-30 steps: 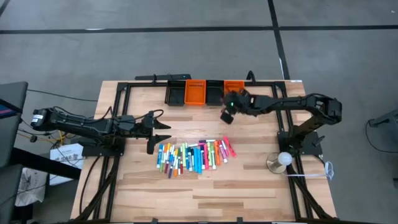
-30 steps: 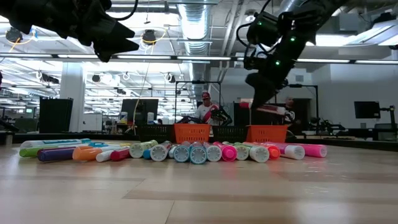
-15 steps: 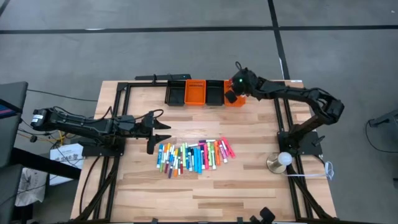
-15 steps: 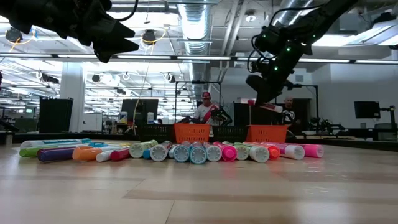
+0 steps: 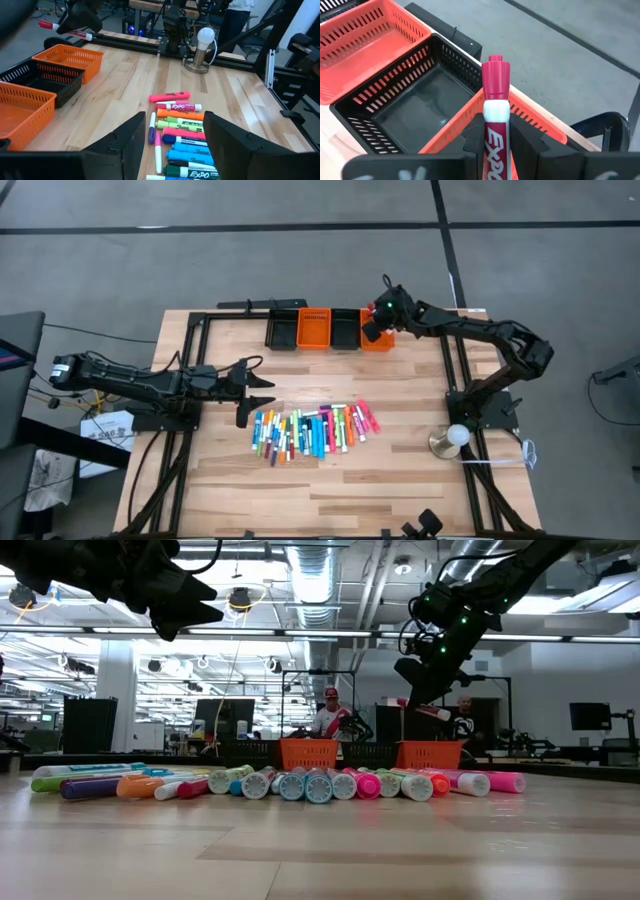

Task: Pick & Place Markers
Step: Put the red marker pen into the right orange bin

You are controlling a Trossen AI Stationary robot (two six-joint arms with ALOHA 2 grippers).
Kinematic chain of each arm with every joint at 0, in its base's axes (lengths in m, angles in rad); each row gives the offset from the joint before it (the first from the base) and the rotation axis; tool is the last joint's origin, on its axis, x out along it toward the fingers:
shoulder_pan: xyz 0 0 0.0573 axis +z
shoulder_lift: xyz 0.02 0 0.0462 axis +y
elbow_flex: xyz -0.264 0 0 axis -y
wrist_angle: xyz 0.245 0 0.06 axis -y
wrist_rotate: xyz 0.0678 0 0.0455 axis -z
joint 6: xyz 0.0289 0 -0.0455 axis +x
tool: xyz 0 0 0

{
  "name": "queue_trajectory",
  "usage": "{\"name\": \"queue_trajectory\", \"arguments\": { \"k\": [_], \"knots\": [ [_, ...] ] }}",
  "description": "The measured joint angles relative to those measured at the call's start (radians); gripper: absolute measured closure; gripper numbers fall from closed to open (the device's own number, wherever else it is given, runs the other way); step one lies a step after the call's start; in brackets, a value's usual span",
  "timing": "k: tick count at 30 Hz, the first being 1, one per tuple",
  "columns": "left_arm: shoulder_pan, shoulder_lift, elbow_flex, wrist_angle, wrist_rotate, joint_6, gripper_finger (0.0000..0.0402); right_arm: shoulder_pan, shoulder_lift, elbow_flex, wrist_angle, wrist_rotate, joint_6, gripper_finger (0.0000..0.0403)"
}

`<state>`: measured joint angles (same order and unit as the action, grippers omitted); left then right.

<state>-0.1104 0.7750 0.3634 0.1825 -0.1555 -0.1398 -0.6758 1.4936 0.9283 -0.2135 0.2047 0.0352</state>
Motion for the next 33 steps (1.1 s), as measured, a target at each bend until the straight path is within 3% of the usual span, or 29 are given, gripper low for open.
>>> {"name": "queue_trajectory", "arguments": {
  "k": [9, 18, 33],
  "knots": [
    [0.0, 0.0, 0.0, 0.0, 0.0, 0.0, 0.0206, 0.0, 0.005, 0.0, -0.015, 0.004, 0.018, 0.0344],
    [-0.001, 0.0, 0.0, -0.001, 0.0, 0.0, 0.0206, 0.0, 0.149, -0.001, 0.024, 0.017, -0.014, 0.0343],
    [0.0, 0.0, 0.0, -0.001, 0.0, 0.0, 0.0206, 0.008, 0.173, 0.0, 0.032, 0.029, -0.028, 0.0308]
  ]
}}
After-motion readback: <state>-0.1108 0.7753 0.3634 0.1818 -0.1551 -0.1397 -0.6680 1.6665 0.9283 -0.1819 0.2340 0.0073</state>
